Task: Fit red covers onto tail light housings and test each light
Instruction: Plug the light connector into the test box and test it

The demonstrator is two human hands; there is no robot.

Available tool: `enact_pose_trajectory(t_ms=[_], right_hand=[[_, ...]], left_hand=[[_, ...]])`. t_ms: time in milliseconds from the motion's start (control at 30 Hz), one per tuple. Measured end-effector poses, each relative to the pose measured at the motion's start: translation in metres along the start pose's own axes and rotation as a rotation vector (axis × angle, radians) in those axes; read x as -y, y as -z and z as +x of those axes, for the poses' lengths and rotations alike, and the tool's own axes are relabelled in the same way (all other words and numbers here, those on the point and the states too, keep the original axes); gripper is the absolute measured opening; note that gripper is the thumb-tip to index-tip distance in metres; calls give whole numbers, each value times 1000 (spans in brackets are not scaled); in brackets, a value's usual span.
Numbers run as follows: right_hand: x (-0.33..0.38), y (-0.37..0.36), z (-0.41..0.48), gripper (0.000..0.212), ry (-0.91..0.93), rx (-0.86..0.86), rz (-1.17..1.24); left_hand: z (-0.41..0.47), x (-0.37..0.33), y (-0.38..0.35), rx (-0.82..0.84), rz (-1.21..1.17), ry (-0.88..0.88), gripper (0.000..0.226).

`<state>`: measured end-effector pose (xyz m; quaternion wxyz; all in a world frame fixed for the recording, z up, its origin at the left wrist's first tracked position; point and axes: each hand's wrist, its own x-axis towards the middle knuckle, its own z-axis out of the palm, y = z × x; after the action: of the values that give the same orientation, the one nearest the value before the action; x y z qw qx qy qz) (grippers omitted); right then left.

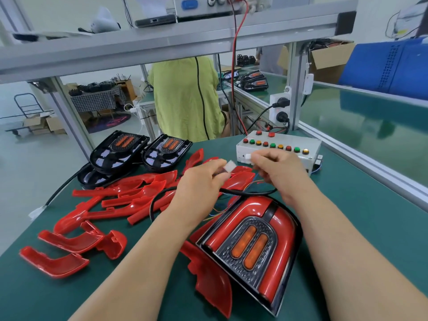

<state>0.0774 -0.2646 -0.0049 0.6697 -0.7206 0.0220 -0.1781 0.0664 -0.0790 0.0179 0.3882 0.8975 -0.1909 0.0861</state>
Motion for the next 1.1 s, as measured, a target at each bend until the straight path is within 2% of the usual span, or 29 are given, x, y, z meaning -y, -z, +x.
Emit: enact_pose_trajectory(t_ms=[67,133,167,200,300,400,467,633,767,833,933,967,1033,1100], right_hand=[[-4,4,4,15,-45,-69,11],[-9,5,6,15,-100,-98,8],[-11,4,7,14,-129,-108,3],[-13,3,8,14,-158,-121,4],[-17,6,13,28,-233,-162,79],[-18,6,15,34,-263,-162,86],[-19,6,16,35,-261,-152,63],[-19,10,14,31,-280,-129,-2],[-12,11,8,26,-315,-122,-67],[-8,14,5,26,-311,-99,-205],[0,16,4,44,-137,-155,-703],[4,13,1,50,-33,-222,-723],[9,4,-7,45,124,-310,-613],[11,-3,-12,32,105,-243,-557]], left_hand=[[-2,-2,3,-13,33,-77,40],[-7,-6,7,-90,81,-181,28],[-9,-9,10,-99,92,-180,16],[-10,-11,14,-62,100,-133,20],[-14,-13,20,296,227,68,49],[-17,-12,21,550,279,108,48],[-18,-11,21,593,210,126,46],[-18,-7,21,627,-155,197,37],[-16,-4,27,640,-270,164,31],[-15,-2,36,620,-299,137,32],[-10,1,53,473,-393,89,33],[-9,2,56,402,-478,124,32],[-5,5,59,250,-662,215,32],[1,9,56,93,-781,279,34]])
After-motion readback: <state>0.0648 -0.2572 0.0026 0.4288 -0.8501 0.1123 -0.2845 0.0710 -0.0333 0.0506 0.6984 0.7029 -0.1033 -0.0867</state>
